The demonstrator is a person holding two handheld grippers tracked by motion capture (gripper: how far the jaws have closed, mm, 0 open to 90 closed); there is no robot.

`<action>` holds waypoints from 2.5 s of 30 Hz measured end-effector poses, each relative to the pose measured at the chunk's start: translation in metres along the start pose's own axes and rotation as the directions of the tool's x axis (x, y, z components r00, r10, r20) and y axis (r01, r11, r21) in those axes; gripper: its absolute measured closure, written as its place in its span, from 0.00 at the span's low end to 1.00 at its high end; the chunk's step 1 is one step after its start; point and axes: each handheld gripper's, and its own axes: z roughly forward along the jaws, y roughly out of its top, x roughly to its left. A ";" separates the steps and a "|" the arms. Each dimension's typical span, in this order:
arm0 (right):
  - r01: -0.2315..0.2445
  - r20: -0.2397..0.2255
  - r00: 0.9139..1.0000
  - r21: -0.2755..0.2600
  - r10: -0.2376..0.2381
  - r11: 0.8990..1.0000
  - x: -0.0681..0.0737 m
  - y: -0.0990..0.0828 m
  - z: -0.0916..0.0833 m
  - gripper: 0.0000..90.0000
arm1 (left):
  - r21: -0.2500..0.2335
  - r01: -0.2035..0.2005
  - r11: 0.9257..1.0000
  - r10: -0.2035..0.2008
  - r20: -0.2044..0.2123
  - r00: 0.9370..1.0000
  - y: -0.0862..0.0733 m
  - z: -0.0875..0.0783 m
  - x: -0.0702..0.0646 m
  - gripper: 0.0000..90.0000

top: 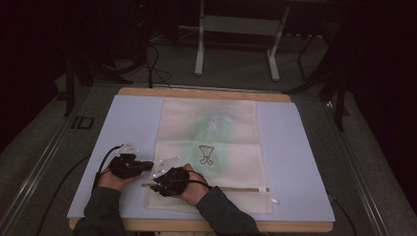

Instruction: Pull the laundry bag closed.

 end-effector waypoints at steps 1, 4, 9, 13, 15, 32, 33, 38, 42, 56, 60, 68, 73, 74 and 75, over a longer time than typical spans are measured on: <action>0.000 -0.001 1.000 0.000 0.000 1.000 0.000 0.001 0.001 0.78 | -0.001 0.001 1.000 -0.001 0.000 1.000 0.000 0.000 0.000 0.97; 0.010 0.002 1.000 -0.001 -0.009 1.000 0.000 0.005 0.006 0.78 | -0.003 0.004 1.000 -0.004 0.001 1.000 0.000 -0.001 0.000 0.97; 0.011 0.000 1.000 0.001 -0.011 1.000 0.001 0.009 0.012 0.79 | -0.009 0.006 1.000 -0.006 0.001 1.000 0.000 -0.002 0.001 0.96; 0.004 -0.004 1.000 -0.001 -0.004 1.000 0.001 0.011 0.018 0.79 | -0.010 0.007 1.000 -0.007 0.000 1.000 0.000 -0.003 0.001 0.96; 0.006 -0.003 1.000 -0.002 -0.006 1.000 0.001 0.012 0.021 0.80 | -0.008 0.006 1.000 -0.006 0.001 1.000 0.000 -0.003 0.001 0.96; 0.027 0.010 1.000 0.048 -0.027 0.999 0.003 0.023 0.042 0.84 | -0.017 0.012 1.000 -0.012 0.000 1.000 -0.001 -0.005 0.002 0.96; 0.025 0.013 1.000 0.049 -0.025 0.998 0.003 0.024 0.043 0.84 | -0.018 0.012 1.000 -0.012 0.000 1.000 -0.001 -0.005 0.003 0.96; 0.020 0.017 1.000 0.061 -0.021 0.998 0.001 0.027 0.044 0.90 | -0.021 0.014 1.000 -0.014 -0.001 1.000 -0.001 -0.006 0.003 0.96; 0.017 0.025 1.000 0.049 -0.019 0.999 0.004 0.026 0.044 0.90 | -0.023 0.020 1.000 -0.020 -0.006 1.000 -0.001 -0.006 0.004 0.96; 0.019 0.021 1.000 -0.009 -0.019 1.000 0.005 0.028 0.030 0.90 | -0.034 0.026 0.999 -0.026 -0.014 1.000 -0.002 -0.009 0.006 0.96; 0.027 0.022 0.999 -0.014 -0.027 1.000 0.005 0.027 0.023 0.90 | -0.034 0.028 0.999 -0.029 -0.013 1.000 -0.002 -0.009 0.006 0.96; 0.024 0.024 0.999 -0.023 -0.024 0.999 0.007 0.020 0.013 0.90 | -0.033 0.027 0.999 -0.027 -0.010 1.000 -0.002 -0.009 0.006 0.96; 0.018 0.024 1.000 -0.027 -0.017 0.999 0.005 0.014 0.006 0.90 | -0.029 0.025 0.999 -0.026 -0.011 1.000 -0.002 -0.009 0.006 0.96; 0.011 0.023 1.000 -0.024 -0.011 1.000 0.005 0.012 0.005 0.90 | -0.028 0.024 0.999 -0.024 -0.011 1.000 -0.002 -0.009 0.005 0.96; 0.011 0.023 1.000 -0.024 -0.011 1.000 0.005 0.012 0.005 0.90 | -0.028 0.024 0.999 -0.024 -0.011 1.000 -0.002 -0.009 0.005 0.96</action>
